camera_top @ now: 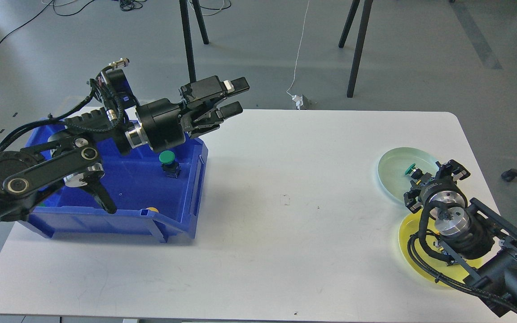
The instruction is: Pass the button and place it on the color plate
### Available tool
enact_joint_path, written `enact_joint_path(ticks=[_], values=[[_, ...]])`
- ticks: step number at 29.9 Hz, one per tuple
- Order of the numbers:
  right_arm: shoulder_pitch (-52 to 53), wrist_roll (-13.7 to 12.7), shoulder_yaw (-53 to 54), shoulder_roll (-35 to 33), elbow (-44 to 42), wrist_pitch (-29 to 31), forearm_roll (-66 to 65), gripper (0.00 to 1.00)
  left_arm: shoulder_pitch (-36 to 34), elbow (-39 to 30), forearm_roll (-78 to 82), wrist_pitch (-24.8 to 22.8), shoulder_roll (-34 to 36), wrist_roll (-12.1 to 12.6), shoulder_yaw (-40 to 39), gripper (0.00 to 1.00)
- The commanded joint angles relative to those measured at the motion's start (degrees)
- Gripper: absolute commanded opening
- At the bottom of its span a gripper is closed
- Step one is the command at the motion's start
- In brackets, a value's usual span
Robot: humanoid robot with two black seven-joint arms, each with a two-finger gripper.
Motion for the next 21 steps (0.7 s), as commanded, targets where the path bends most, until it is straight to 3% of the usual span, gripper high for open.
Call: enact_joint_path(ticks=[1, 7, 10, 14, 21], values=[[0.2, 0.1, -0.3, -0.6, 5.4, 1.4, -1.1, 0.99, 0.4, 1.0, -2.9, 0.3, 0.3, 0.0, 0.0, 0.88], [5.5, 0.1, -1.4, -7.0, 11.8, 22.5, -5.4, 1.00, 2.7, 5.5, -17.5, -1.8, 2.8, 0.0, -4.4, 0.91], [9.8, 0.3, -4.7, -10.5, 10.7, 37.0, -5.5, 1.00, 3.7, 7.3, -21.1, -11.0, 6.1, 0.0, -6.7, 0.90], [14.5, 2.3, -8.6, -13.7, 7.8, 55.0, -5.4, 1.00, 5.4, 14.5, -23.5, -11.0, 6.0, 0.0, -9.3, 0.91], [19.9, 2.3, -14.6, -14.5, 4.8, 56.0, -4.7, 1.00, 9.1, 17.1, -24.1, -11.0, 4.7, 0.0, -11.7, 0.94]])
